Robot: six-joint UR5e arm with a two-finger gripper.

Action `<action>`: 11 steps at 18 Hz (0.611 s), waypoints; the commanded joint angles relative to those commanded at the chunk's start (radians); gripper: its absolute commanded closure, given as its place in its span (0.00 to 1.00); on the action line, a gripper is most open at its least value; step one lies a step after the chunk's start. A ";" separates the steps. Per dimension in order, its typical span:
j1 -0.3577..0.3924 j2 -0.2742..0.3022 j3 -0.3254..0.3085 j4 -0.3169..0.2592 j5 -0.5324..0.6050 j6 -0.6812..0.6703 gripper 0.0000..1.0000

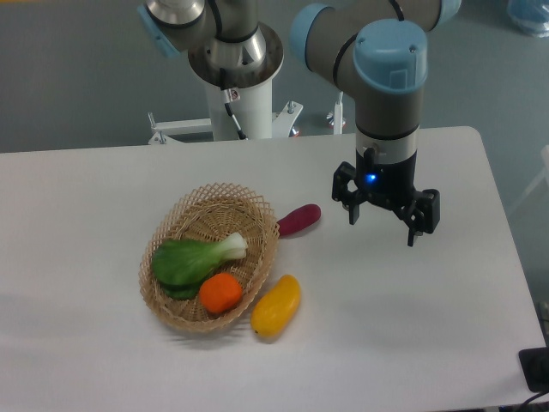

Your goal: Pick up the orange from the basket

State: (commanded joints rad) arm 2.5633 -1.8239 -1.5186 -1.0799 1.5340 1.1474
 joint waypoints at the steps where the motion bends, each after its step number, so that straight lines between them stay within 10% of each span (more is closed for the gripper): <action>1: 0.000 0.000 -0.003 0.002 0.002 0.005 0.00; 11: -0.041 -0.012 -0.021 0.018 -0.028 -0.109 0.00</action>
State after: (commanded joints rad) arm 2.5220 -1.8361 -1.5401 -1.0615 1.5064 1.0386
